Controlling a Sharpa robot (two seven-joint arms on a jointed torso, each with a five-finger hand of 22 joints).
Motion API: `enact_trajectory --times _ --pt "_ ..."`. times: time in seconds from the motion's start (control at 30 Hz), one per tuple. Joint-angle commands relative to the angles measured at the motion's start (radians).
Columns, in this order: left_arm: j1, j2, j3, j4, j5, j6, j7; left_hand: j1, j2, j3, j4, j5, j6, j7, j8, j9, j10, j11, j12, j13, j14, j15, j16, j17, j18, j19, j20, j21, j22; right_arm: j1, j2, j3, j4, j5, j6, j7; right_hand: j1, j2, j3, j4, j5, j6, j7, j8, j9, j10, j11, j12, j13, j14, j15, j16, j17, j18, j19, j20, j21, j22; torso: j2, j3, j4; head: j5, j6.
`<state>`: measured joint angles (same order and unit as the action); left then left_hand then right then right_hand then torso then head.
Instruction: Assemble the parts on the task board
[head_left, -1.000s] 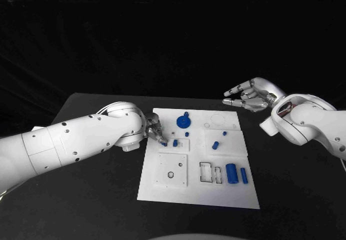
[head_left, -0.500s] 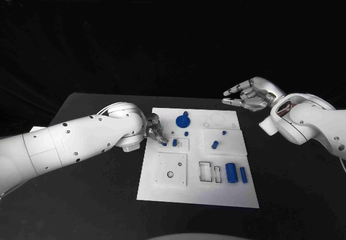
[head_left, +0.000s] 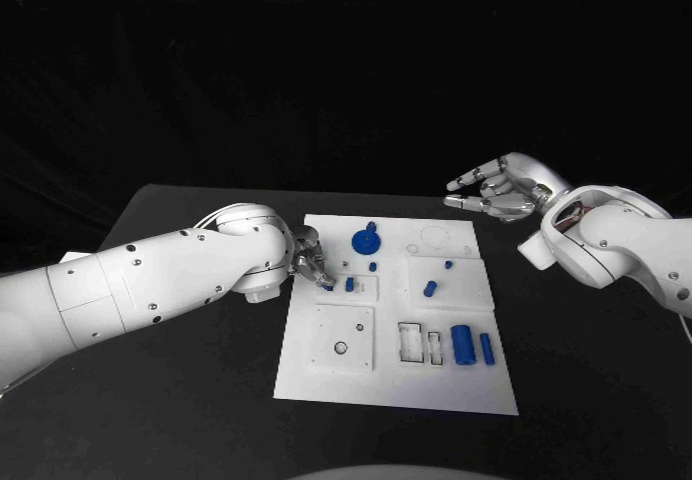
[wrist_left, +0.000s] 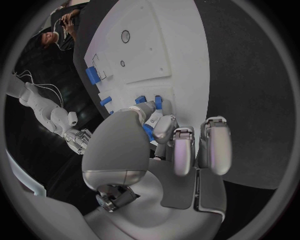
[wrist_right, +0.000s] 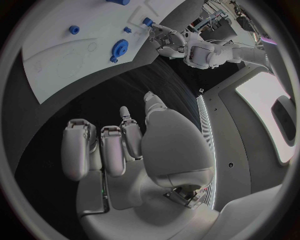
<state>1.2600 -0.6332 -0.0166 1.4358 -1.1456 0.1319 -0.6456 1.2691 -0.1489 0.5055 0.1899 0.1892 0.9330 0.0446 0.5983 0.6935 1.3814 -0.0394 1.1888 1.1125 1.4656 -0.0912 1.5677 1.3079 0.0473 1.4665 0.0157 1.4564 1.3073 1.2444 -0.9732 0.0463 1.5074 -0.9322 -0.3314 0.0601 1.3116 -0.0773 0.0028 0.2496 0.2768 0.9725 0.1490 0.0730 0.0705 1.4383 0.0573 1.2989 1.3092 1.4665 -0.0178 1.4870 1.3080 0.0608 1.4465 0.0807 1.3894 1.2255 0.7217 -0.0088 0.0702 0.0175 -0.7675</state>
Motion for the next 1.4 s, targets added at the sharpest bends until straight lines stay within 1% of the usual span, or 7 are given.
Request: enact_trajectory --times 0.03,0.23,0.37,0.53,0.7,1.03,1.4 --pt "-0.002 0.003 -0.002 -0.002 0.018 0.032 -0.026 -0.030 -0.011 0.123 -0.114 0.011 0.025 -0.018 0.005 0.005 0.009 -0.004 0.004 0.002 0.105 -0.004 0.003 0.263 -0.012 0.053 -0.001 0.008 0.117 -0.001 0.000 0.000 0.002 -0.008 0.015 0.007 -0.003 0.003 -0.006 -0.002 0.000 -0.003 -0.004 0.004 0.002 -0.008 0.000 -0.006 0.074 0.070 -0.003 -0.003 0.108 0.010 -0.007 -0.001 -0.005 -0.001 0.000 0.0005 0.0003 0.000 -0.001" --pt "-0.002 0.010 -0.002 -0.012 0.025 0.042 -0.052 -0.097 -0.018 0.093 -0.081 0.024 0.040 -0.029 0.011 0.010 0.015 -0.011 0.009 0.009 0.105 -0.010 0.003 0.263 -0.016 0.058 -0.006 0.018 0.132 -0.001 0.000 0.000 0.002 -0.007 0.016 0.007 -0.003 0.003 -0.006 -0.002 0.000 -0.003 -0.004 0.004 0.002 -0.008 0.000 -0.006 0.074 0.070 -0.003 -0.003 0.108 0.010 -0.007 -0.001 -0.005 -0.001 -0.001 0.0010 -0.0005 -0.001 -0.003" --pt "-0.001 0.016 -0.002 -0.019 0.027 0.043 -0.067 -0.115 -0.024 0.080 -0.076 0.025 0.048 -0.033 0.015 0.012 0.019 -0.014 0.014 0.015 0.105 -0.012 0.003 0.263 -0.017 0.061 -0.008 0.023 0.139 -0.001 0.000 0.000 0.003 -0.006 0.018 0.007 -0.003 0.003 -0.006 -0.002 0.000 -0.003 -0.004 0.004 0.002 -0.008 0.000 -0.006 0.074 0.070 -0.003 -0.003 0.108 0.010 -0.007 -0.001 -0.005 -0.001 0.000 0.0007 -0.0007 -0.002 -0.001" --pt "-0.001 0.026 -0.002 -0.031 0.028 0.042 -0.079 -0.159 -0.015 0.062 -0.049 0.027 0.058 -0.036 0.017 0.015 0.024 -0.017 0.021 0.023 0.105 -0.014 0.003 0.263 -0.019 0.063 -0.010 0.028 0.146 -0.001 0.002 0.000 0.006 -0.006 0.017 0.015 -0.003 0.003 -0.007 -0.002 0.000 -0.003 -0.004 0.004 0.002 -0.008 0.000 -0.006 0.074 0.070 -0.003 -0.004 0.107 0.010 -0.007 -0.001 -0.006 -0.002 0.000 0.0010 -0.0010 -0.002 0.000" --pt "-0.001 0.036 -0.002 -0.043 0.028 0.042 -0.082 -0.171 -0.012 0.058 -0.042 0.027 0.060 -0.037 0.018 0.015 0.026 -0.018 0.024 0.028 0.105 -0.015 0.003 0.263 -0.019 0.064 -0.010 0.030 0.148 -0.001 0.005 0.000 0.007 -0.006 0.016 0.019 -0.003 0.003 -0.007 -0.002 0.000 -0.003 -0.004 0.004 0.002 -0.008 0.000 -0.006 0.074 0.070 -0.003 -0.004 0.107 0.010 -0.007 -0.001 -0.006 -0.002 0.000 0.0005 -0.0003 -0.004 0.001" --pt "-0.001 0.053 -0.003 -0.054 0.029 0.055 -0.084 -0.184 -0.012 0.052 -0.037 0.027 0.065 -0.038 0.019 0.017 0.030 -0.019 0.029 0.033 0.105 -0.016 0.003 0.263 -0.020 0.065 -0.011 0.032 0.151 -0.001 0.006 0.000 0.004 -0.006 0.016 0.020 -0.003 0.003 -0.007 -0.002 0.000 -0.003 -0.004 0.004 0.002 -0.008 0.000 -0.006 0.074 0.070 -0.003 -0.004 0.107 0.010 -0.007 -0.001 -0.006 -0.002 0.001 0.0003 -0.0007 -0.005 -0.002" --pt "-0.001 0.055 -0.003 -0.060 0.029 0.068 -0.095 -0.207 -0.023 0.032 -0.027 0.026 0.073 -0.041 0.020 0.018 0.034 -0.021 0.034 0.039 0.105 -0.017 0.003 0.263 -0.021 0.066 -0.012 0.033 0.154 -0.001 0.006 0.000 0.001 -0.005 0.018 0.019 -0.003 0.004 -0.008 -0.003 0.001 -0.003 -0.004 0.004 0.002 -0.009 0.000 -0.008 0.073 0.070 -0.003 -0.004 0.106 0.010 -0.007 -0.001 -0.007 -0.003 0.001 0.0001 0.0006 -0.006 -0.005"
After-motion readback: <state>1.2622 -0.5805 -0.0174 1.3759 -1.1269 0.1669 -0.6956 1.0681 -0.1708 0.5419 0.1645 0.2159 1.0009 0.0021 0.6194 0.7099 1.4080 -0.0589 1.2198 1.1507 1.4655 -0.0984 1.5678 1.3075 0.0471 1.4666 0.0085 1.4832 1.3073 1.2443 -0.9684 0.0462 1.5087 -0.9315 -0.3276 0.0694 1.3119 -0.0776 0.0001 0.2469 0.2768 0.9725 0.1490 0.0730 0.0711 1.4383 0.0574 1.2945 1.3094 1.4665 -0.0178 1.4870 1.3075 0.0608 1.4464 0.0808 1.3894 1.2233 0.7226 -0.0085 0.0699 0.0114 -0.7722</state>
